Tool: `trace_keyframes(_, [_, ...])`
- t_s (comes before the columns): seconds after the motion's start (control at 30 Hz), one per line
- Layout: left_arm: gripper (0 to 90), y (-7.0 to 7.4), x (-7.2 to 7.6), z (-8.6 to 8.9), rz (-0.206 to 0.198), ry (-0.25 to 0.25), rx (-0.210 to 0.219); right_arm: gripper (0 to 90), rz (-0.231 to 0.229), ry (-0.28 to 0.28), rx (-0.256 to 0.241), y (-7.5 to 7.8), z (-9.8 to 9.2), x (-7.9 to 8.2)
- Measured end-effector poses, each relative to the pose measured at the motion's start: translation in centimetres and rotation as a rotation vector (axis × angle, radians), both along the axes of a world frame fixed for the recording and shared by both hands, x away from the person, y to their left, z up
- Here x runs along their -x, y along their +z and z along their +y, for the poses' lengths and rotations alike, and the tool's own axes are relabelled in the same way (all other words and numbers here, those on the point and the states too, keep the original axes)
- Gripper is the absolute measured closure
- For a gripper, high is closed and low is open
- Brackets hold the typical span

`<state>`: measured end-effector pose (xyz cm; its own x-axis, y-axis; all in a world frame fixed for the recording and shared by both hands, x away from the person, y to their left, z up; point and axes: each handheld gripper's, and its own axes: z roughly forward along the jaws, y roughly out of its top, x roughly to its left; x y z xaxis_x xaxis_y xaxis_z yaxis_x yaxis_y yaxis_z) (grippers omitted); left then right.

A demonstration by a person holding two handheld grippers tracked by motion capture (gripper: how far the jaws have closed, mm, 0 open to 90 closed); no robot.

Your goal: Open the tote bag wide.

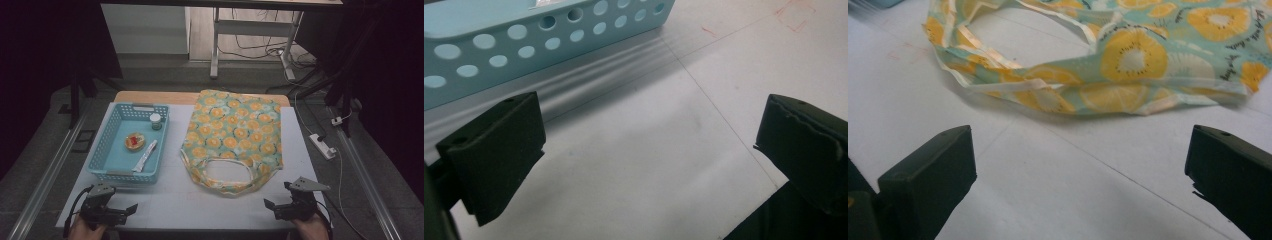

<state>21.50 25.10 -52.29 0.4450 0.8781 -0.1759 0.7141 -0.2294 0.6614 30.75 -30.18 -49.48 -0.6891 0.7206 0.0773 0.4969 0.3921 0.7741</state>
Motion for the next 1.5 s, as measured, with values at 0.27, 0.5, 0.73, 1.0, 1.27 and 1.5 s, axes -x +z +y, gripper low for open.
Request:
trace_keyframes(0.27, [0.0,0.0,0.0,-0.1,0.003,-0.004,-0.012,0.0,-0.012,0.021,0.000,0.2,0.5,-0.1])
trace_keyframes(0.5, [0.0,0.0,0.0,-0.2,0.006,-0.003,-0.019,0.0,-0.036,0.056,0.006,0.4,1.1,-0.1])
trace_keyframes(0.73, [0.0,-0.1,-0.1,-0.3,0.008,-0.004,-0.022,0.0,-0.055,0.080,0.008,0.8,1.9,-0.5])
trace_keyframes(1.0, [0.0,0.0,0.0,-0.2,0.002,-0.008,-0.018,0.0,-0.038,0.089,-0.007,1.2,3.3,-1.4])
trace_keyframes(1.27, [0.0,0.0,0.0,-0.3,-0.001,-0.005,-0.021,0.0,-0.059,0.134,-0.002,1.8,5.0,-2.1])
trace_keyframes(1.5, [0.0,0.0,0.0,-0.2,0.002,-0.003,-0.018,0.0,-0.062,0.168,0.009,2.2,6.4,-3.0])
